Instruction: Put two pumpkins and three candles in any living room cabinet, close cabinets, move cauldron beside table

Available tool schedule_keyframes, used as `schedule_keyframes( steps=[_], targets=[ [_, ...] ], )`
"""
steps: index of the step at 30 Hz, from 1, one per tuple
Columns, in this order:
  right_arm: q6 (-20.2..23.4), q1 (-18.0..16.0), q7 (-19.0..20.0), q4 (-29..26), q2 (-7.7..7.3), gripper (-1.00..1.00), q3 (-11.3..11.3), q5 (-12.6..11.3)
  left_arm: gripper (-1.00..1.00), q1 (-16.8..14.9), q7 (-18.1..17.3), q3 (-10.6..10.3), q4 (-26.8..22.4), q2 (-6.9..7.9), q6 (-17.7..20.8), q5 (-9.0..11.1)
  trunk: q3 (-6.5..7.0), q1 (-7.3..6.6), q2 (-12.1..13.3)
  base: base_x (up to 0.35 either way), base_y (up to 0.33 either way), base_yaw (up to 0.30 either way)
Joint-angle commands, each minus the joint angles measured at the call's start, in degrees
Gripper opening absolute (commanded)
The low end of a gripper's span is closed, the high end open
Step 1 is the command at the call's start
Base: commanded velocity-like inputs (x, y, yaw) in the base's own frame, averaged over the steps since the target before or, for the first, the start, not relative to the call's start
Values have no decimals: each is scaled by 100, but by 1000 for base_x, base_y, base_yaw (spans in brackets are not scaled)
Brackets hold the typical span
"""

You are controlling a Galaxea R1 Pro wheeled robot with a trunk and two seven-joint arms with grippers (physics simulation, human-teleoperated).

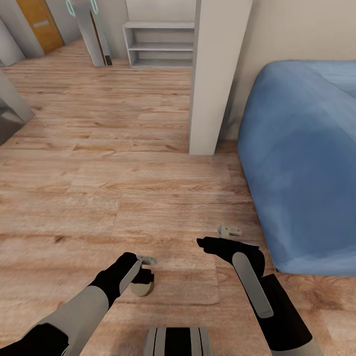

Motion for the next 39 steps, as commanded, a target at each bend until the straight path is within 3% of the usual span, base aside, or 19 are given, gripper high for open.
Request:
schedule_keyframes(
  steps=[1,32,39],
  targets=[
    [11,-4,-61,-5,0,100,2,-56,100,-3,50,-32,-7,4,17,61,-4,-1,-2,0,0,0],
    [11,-3,-58,-6,0,100,-1,-56,100,-2,108,-43,28,7,13,44,-4,-1,-2,0,0,0],
    [11,-3,-60,-6,0,100,-1,-56,100,-3,114,-47,18,11,5,49,-70,7,-6,0,0,0]
  ],
)
